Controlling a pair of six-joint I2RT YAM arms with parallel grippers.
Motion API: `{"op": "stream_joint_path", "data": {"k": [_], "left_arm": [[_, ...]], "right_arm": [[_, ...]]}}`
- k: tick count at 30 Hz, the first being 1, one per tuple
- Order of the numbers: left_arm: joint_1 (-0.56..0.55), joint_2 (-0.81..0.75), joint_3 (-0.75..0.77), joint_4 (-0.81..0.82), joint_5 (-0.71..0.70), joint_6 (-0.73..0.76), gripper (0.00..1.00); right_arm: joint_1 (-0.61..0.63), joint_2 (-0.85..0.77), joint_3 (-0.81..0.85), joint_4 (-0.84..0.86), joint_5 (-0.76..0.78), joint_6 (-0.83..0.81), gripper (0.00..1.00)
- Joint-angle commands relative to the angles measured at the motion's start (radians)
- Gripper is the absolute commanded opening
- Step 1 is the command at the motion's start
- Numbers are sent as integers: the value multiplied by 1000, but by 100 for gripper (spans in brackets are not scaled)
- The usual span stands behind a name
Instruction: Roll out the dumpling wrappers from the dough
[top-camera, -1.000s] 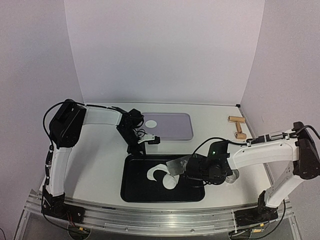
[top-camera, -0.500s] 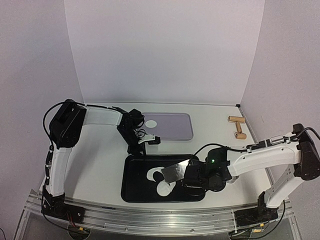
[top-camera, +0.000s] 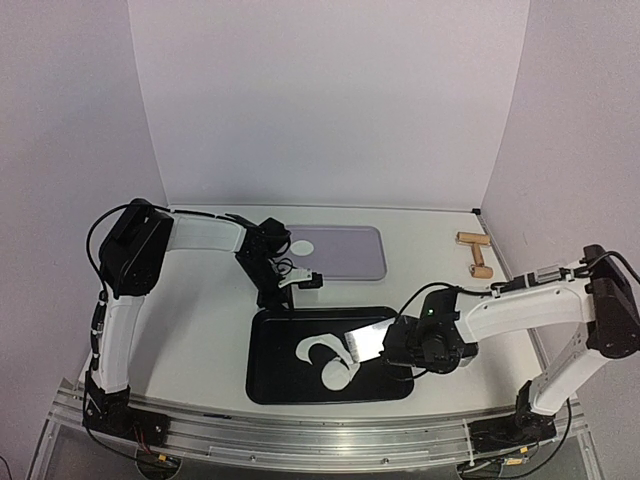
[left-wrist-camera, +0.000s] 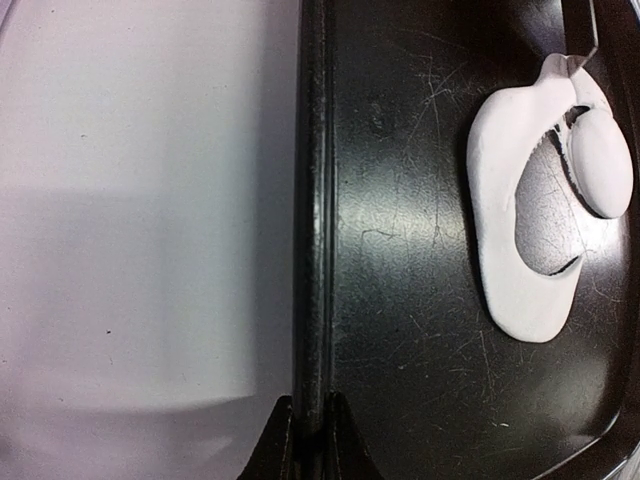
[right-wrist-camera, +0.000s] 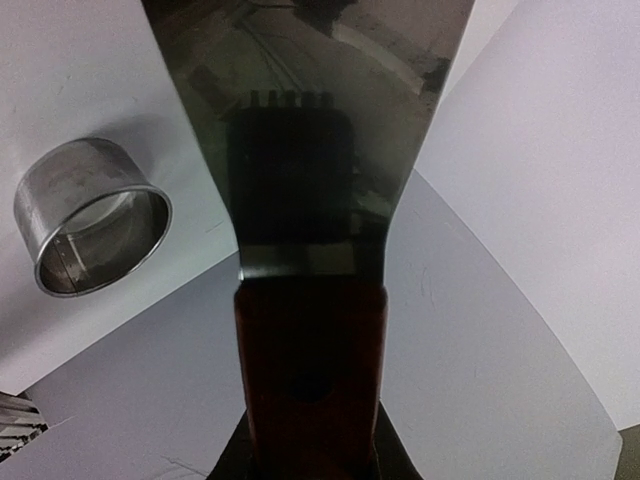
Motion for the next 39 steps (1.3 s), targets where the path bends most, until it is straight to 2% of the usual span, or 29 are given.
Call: {"op": "stream_joint_path", "data": {"k": [1, 8, 14, 18, 22, 28, 39], "left_arm": [[1, -34, -22, 77, -106, 17, 0], [1, -45, -40, 89, -103, 20, 0], [0, -45, -41, 89, -90, 18, 0], [1, -45, -39, 92, -84, 10, 0], [0, -46, -38, 94, -79, 6, 0], [0, -45, -42, 90, -80, 9, 0], [1, -39, -35, 90, -73, 5, 0]], "right_arm": [[-61, 36, 14, -101, 60, -15, 0], [-81, 51, 53, -100, 76, -15, 0], [-80, -16, 205, -99, 104, -24, 0], [-36, -53, 258, -99, 54, -61, 0], [16, -36, 191, -97, 5, -67, 0], [22, 36, 163, -89, -32, -9, 0], [22, 62, 113, -87, -47, 40, 0]]}}
